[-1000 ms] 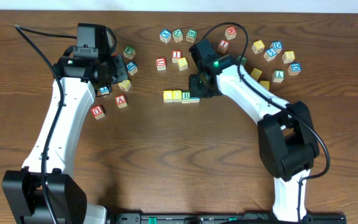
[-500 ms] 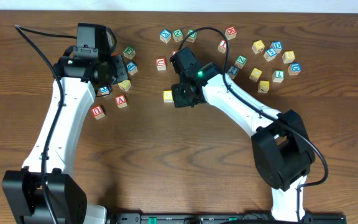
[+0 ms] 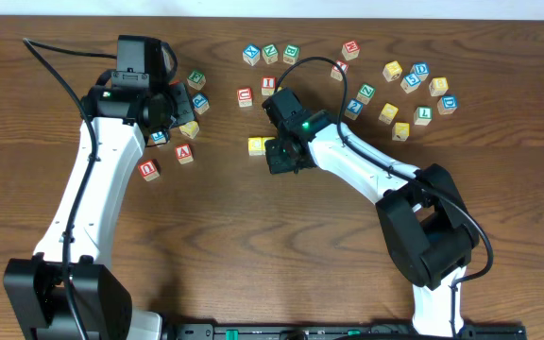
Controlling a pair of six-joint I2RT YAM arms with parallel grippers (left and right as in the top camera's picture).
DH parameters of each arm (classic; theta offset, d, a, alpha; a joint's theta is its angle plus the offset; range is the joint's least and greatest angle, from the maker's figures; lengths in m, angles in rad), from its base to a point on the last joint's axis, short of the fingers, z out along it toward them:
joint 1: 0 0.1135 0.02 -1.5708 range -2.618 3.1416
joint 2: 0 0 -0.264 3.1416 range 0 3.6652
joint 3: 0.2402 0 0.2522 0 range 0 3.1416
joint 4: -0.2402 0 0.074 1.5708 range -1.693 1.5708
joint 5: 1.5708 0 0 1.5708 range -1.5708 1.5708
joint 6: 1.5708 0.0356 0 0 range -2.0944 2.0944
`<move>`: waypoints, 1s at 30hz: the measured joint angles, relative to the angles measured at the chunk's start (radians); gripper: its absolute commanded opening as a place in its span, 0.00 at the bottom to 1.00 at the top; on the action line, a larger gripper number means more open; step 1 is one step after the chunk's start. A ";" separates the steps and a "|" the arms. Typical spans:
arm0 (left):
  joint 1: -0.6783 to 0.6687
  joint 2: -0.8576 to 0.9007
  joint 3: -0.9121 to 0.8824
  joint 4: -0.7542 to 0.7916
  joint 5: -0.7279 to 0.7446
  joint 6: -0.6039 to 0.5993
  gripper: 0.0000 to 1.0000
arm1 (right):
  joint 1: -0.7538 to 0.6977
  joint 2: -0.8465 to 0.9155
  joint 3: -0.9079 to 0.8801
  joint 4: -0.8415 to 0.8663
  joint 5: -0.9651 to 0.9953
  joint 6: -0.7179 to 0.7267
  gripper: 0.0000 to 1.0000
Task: Spell out CORL
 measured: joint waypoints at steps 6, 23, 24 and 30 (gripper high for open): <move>0.000 0.000 0.000 0.000 0.000 0.000 0.08 | 0.000 0.000 0.000 0.016 0.013 0.000 0.01; 0.000 0.000 0.000 -0.002 0.000 0.000 0.08 | 0.000 0.000 0.000 0.039 0.032 0.000 0.01; 0.000 0.000 0.000 -0.003 0.000 0.000 0.08 | 0.000 0.000 0.000 0.039 0.032 0.000 0.01; 0.000 0.000 0.000 -0.004 0.000 0.000 0.08 | 0.000 0.000 0.000 0.036 0.032 0.000 0.01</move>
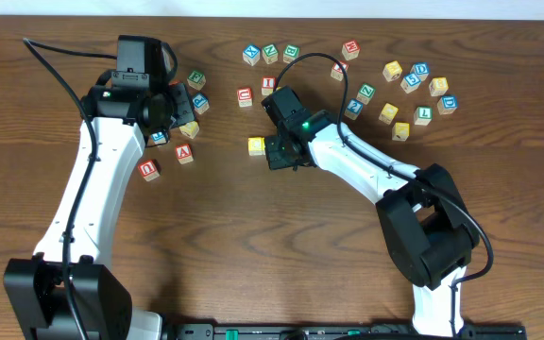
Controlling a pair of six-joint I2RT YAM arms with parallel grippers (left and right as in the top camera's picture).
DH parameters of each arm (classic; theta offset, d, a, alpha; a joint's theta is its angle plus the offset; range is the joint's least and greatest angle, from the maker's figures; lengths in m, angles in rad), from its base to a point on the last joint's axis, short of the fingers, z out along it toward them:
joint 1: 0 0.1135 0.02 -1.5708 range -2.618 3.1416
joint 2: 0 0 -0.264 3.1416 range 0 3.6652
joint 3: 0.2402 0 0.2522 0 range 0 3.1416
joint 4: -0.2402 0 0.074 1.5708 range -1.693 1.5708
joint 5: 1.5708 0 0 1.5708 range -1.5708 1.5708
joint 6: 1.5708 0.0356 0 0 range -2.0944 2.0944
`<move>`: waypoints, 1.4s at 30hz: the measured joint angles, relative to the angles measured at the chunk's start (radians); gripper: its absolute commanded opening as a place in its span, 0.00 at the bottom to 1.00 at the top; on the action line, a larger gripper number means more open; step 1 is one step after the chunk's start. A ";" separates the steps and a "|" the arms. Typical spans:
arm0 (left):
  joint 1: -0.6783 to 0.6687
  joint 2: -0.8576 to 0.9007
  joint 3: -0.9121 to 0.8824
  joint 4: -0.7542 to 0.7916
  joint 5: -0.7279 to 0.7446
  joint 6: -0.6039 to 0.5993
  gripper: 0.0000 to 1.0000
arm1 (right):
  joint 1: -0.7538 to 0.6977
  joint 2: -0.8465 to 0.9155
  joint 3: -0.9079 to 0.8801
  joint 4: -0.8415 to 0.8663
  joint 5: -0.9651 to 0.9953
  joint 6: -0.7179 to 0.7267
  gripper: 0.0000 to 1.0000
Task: Spell out CORL
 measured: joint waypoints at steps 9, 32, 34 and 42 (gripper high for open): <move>0.000 0.000 0.000 0.000 0.000 0.000 0.08 | -0.010 -0.055 -0.003 -0.014 0.016 0.000 0.01; 0.000 0.000 0.000 -0.001 0.000 0.000 0.08 | -0.169 -0.034 -0.003 -0.060 0.021 0.073 0.01; 0.000 0.000 0.000 0.000 0.000 0.000 0.08 | -0.168 -0.011 -0.003 -0.057 0.014 0.076 0.01; 0.000 0.000 0.000 0.000 0.000 0.000 0.08 | -0.166 0.003 -0.005 -0.018 -0.004 0.078 0.01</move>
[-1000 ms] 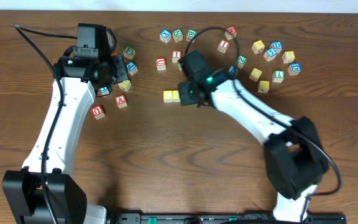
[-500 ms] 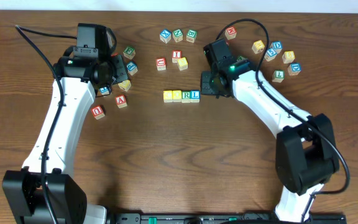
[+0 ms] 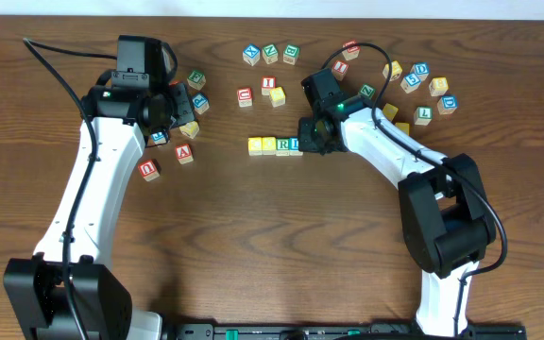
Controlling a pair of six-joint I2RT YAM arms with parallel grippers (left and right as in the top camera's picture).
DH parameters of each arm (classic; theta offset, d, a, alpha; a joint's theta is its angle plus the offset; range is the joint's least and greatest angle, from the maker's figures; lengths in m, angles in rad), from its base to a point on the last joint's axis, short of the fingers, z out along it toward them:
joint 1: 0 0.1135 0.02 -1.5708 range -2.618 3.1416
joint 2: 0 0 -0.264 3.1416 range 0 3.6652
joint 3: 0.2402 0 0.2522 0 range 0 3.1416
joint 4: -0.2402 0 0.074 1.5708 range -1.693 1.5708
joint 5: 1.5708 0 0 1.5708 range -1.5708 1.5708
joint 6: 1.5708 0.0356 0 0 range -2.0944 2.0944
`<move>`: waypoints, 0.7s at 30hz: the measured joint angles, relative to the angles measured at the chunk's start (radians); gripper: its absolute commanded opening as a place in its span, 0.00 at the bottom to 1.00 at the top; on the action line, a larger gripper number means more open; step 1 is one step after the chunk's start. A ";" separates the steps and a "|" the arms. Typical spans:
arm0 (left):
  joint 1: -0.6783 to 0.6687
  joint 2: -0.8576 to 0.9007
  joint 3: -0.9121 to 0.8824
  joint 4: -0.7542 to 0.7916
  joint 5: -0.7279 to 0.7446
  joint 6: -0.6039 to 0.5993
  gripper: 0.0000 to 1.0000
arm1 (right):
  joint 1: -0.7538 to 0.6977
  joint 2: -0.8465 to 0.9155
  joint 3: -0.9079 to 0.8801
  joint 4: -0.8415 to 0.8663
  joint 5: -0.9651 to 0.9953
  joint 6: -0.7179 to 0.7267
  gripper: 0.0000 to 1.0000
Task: Spell out CORL
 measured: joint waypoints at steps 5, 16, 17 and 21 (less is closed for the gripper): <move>0.000 0.000 0.000 0.000 0.000 0.000 0.08 | 0.005 0.000 0.000 0.007 -0.003 0.002 0.02; 0.000 0.000 0.000 0.000 0.000 0.000 0.08 | 0.020 0.000 0.000 0.030 -0.031 -0.006 0.02; 0.000 0.000 0.000 0.000 0.000 0.000 0.08 | 0.020 0.000 0.000 0.031 -0.032 -0.006 0.02; 0.000 0.000 0.000 0.000 0.000 0.000 0.08 | 0.021 0.000 0.000 0.032 -0.034 -0.010 0.01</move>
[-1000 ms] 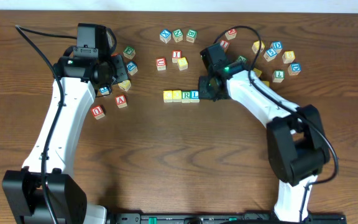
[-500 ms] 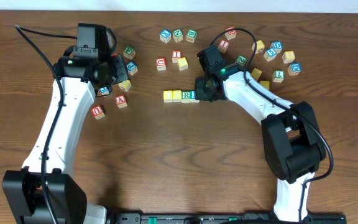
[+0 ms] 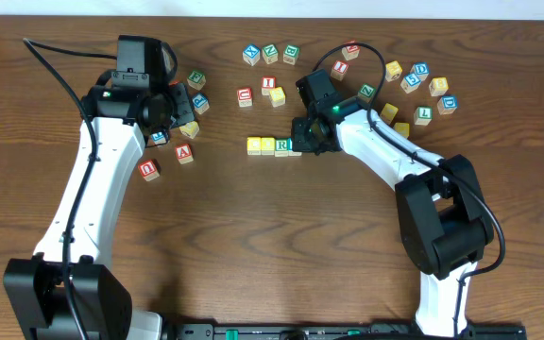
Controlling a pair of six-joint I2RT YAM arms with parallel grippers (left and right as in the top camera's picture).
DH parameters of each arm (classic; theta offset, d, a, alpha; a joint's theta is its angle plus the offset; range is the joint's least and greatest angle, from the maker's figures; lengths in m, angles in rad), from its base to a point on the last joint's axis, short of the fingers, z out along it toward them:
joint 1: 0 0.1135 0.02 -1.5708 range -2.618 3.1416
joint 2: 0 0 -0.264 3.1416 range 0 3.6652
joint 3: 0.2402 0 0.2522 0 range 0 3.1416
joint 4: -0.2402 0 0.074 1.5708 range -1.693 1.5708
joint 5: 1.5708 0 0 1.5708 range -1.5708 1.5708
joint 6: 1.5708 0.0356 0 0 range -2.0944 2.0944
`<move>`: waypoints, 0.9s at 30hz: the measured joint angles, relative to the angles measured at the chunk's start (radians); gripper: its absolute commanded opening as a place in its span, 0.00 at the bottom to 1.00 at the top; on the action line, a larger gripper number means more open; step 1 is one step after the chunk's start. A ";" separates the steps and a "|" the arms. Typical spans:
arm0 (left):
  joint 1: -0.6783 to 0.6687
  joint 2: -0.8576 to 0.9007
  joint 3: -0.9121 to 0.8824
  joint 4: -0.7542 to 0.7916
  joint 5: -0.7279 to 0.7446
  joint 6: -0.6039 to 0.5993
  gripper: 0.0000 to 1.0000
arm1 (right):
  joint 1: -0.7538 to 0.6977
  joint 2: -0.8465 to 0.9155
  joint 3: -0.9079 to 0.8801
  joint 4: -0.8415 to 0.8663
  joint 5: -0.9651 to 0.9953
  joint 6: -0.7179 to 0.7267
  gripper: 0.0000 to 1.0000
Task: Spell out CORL
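Note:
In the overhead view a short row of letter blocks lies mid-table: a yellow block (image 3: 255,144), a second yellow block (image 3: 268,144), a block with a green R (image 3: 282,144), and a last block (image 3: 294,147) half covered. My right gripper (image 3: 302,142) sits at the row's right end, over that last block; its jaws are hidden under the wrist. My left gripper (image 3: 172,108) rests among the blocks at the left, and its jaws cannot be made out.
Loose letter blocks lie scattered along the back: a group at the top centre (image 3: 270,54), a cluster at the back right (image 3: 414,85), and red-lettered blocks (image 3: 148,169) near the left arm. The right arm's black cable (image 3: 366,52) loops over the back blocks.
My right gripper has shifted a little to the left and now covers part of the row's last block, which showed fully before. The left arm has not moved.
My right gripper first sat low just right of a single visible yellow block, hiding what lay beside it, and stayed there a second later. Then it stood further right, with a row of several blocks showing. Now it is back over the row's right end.

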 measured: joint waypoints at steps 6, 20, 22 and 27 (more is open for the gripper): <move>0.000 0.000 0.000 0.000 0.000 0.001 0.08 | 0.002 0.000 0.000 0.006 -0.003 -0.003 0.01; 0.021 -0.156 0.005 -0.034 -0.003 0.063 0.46 | -0.133 -0.373 0.013 -0.148 -0.016 -0.097 0.60; 0.021 -0.216 0.016 -0.048 -0.003 0.064 0.93 | -0.156 -0.467 0.021 -0.184 -0.013 -0.113 0.72; 0.021 -0.289 0.039 -0.077 -0.003 0.069 0.98 | -0.206 -0.669 0.027 -0.306 0.008 -0.130 0.99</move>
